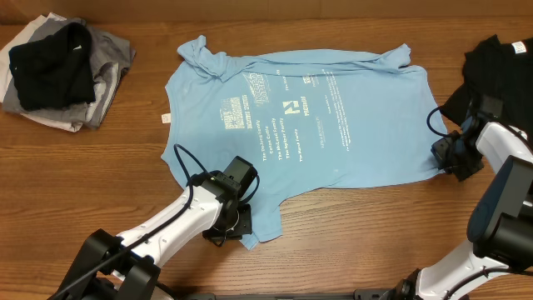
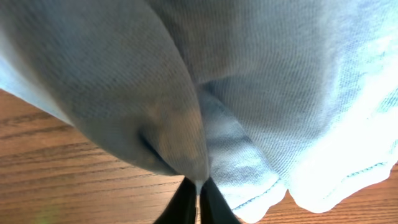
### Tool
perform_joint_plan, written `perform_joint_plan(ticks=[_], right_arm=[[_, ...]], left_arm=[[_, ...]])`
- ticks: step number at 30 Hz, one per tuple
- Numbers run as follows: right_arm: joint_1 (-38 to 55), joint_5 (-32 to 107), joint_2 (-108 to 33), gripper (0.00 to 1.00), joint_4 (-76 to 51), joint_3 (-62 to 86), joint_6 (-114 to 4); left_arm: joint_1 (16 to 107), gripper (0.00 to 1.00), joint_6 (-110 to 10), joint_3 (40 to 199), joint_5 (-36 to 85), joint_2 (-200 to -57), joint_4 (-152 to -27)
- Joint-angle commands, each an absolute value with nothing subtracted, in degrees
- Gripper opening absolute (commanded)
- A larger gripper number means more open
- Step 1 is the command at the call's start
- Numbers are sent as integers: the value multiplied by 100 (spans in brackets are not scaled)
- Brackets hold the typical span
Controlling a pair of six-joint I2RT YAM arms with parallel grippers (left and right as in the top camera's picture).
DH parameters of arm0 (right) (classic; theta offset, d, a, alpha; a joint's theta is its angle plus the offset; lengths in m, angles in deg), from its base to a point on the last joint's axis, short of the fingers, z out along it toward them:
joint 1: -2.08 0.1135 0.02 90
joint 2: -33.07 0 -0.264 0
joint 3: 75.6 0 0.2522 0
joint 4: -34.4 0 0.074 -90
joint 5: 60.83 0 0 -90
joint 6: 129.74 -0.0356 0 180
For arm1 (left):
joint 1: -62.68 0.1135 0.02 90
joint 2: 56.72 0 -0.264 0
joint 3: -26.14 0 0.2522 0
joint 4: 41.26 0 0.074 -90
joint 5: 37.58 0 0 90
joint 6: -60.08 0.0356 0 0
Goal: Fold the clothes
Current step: 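Grasp the lower right hem corner with the right gripper, then lift both hem corners and fold the bottom up toward the collar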
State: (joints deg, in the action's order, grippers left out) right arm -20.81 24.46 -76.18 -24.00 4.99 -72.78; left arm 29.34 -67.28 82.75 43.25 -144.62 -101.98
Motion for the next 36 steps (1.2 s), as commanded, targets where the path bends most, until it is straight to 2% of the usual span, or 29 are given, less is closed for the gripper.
perform_joint_plan(ticks=[1, 5, 8, 12, 30, 34, 36], right_arm=[[-2088, 2673, -8090, 4, -2361, 304, -7302], [-2088, 2673, -8090, 4, -2355, 304, -7304], [-2088, 2673, -8090, 4, -2355, 304, -7302], [-2088, 2673, -8090, 5, -2352, 304, -7302], [-2088, 2675, -8090, 6, -2352, 304, -7302], [-2088, 2675, -8090, 6, -2357, 304, -7302], [-2088, 2675, -8090, 6, -2357, 304, -7302]], left_arm=[[2962, 4, -6745, 8304, 4362, -14372, -10165], [2960, 11, -6745, 8302, 4365, -14372, -10165], [2960, 24, -6743, 8302, 4365, -14372, -10163], [2962, 31, -6745, 8299, 4365, -14372, -10165], [2962, 30, -6872, 7989, 4242, -14372, -9818], [2962, 21, -6877, 7937, 4181, -14372, -9759], [2962, 13, -6872, 7937, 4181, -14372, -9759]])
